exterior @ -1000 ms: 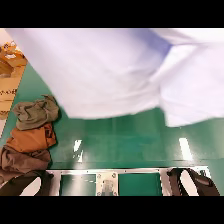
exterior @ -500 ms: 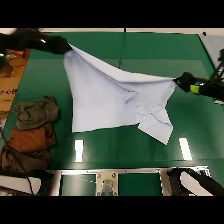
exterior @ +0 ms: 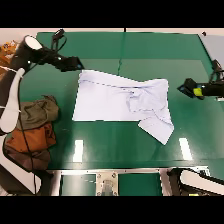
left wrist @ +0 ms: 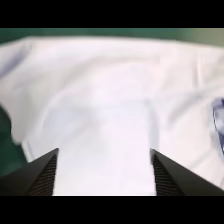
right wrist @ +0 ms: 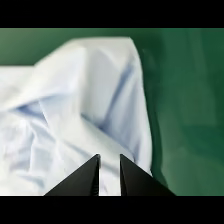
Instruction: Fold the shirts.
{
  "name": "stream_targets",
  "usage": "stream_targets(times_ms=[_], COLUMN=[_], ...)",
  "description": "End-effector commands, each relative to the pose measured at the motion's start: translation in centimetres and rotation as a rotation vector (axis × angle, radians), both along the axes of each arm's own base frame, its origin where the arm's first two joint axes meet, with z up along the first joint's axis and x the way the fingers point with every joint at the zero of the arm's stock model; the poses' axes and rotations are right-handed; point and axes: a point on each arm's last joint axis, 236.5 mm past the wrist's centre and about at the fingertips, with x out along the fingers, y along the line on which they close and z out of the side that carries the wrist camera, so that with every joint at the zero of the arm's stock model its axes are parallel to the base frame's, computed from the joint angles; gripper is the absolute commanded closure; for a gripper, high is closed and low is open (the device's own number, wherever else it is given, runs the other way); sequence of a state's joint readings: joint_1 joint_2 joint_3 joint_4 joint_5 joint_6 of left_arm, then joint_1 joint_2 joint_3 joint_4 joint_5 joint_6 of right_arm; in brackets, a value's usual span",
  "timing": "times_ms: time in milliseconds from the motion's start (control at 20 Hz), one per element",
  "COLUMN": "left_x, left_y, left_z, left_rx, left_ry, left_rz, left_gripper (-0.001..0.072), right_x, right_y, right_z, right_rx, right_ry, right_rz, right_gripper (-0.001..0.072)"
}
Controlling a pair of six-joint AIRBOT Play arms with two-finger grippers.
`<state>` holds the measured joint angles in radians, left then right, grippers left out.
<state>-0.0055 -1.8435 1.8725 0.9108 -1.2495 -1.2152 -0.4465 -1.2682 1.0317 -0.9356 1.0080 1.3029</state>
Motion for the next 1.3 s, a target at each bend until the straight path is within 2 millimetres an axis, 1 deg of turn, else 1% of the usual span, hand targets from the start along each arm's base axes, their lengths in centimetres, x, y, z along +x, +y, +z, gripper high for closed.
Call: stream_targets(times_ms=[0,50,100,150,200,300,400,450,550,600,650,700,800,850,900,950,1100,1250], left_x=[-3.6,-4.0,-4.4,-4.7,-5.1,-5.8,-5.8,-5.9,-6.7,-7.5,-8.9,-11.0,-14.7,-15.7,-16.2,-16.7,-18.3,-19.8], left_y=[3.9,4.8,5.4,5.9,6.3,7.0,7.3,7.4,7.6,7.9,7.8,8.0,8.1,8.2,8.3,7.9,5.1,2.8], left_z=[-0.1,-0.2,-0.2,-0.3,-0.5,-1.0,-1.2,-1.3,-1.7,-2.2,-2.8,-3.7,-5.5,-6.6,-7.9,-8.9,-11.1,-13.8], left_rx=[-0.003,-0.002,-0.004,-0.004,0.000,0.028,0.038,0.039,0.051,0.056,0.051,0.043,0.024,0.017,0.015,0.002,-0.126,-0.100], left_ry=[0.170,0.193,0.209,0.222,0.240,0.271,0.285,0.294,0.333,0.358,0.397,0.461,0.551,0.564,0.561,0.564,0.621,0.629], left_rz=[-0.027,-0.026,-0.023,-0.022,-0.025,-0.030,-0.005,-0.001,0.008,0.013,0.008,0.005,0.011,0.042,0.086,0.116,0.157,0.145], left_gripper=[0.0225,0.0225,0.0225,0.0224,0.0225,0.0225,0.0225,0.0226,0.0227,0.0227,0.0227,0.0226,0.0225,0.0225,0.0225,0.0224,0.0224,0.0224], right_x=[-6.2,-8.1,-10.1,-12.1,-14.1,-16.2,-16.7,-16.7,-15.9,-15.4,-15.2,-15.0,-14.0,-13.4,-12.9,-12.6,-12.2,-12.1], right_y=[-1.0,-0.8,-0.6,-0.5,-0.2,1.4,2.5,2.9,3.8,3.7,3.3,3.1,3.7,4.1,4.7,5.0,5.8,6.3], right_z=[-1.5,-2.6,-4.1,-5.6,-7.2,-9.3,-10.5,-10.9,-11.3,-11.7,-12.2,-12.7,-13.2,-13.2,-13.2,-13.2,-13.1,-13.0], right_rx=[0.028,0.035,0.031,0.029,0.032,0.077,0.102,0.116,0.168,0.172,0.165,0.164,0.200,0.224,0.253,0.273,0.283,0.279], right_ry=[0.147,0.183,0.233,0.295,0.362,0.426,0.442,0.449,0.435,0.424,0.422,0.425,0.399,0.375,0.359,0.348,0.339,0.340], right_rz=[-0.007,-0.030,-0.044,-0.064,-0.070,-0.061,-0.041,-0.027,-0.011,-0.016,-0.029,-0.038,-0.035,-0.027,-0.019,-0.016,0.002,0.021], right_gripper=[0.0570,0.0552,0.0407,0.0203,0.0159,0.0159,0.0159,0.0159,0.0159,0.0160,0.0160,0.0167,0.0425,0.0486,0.0646,0.0697,0.0698,0.0698])
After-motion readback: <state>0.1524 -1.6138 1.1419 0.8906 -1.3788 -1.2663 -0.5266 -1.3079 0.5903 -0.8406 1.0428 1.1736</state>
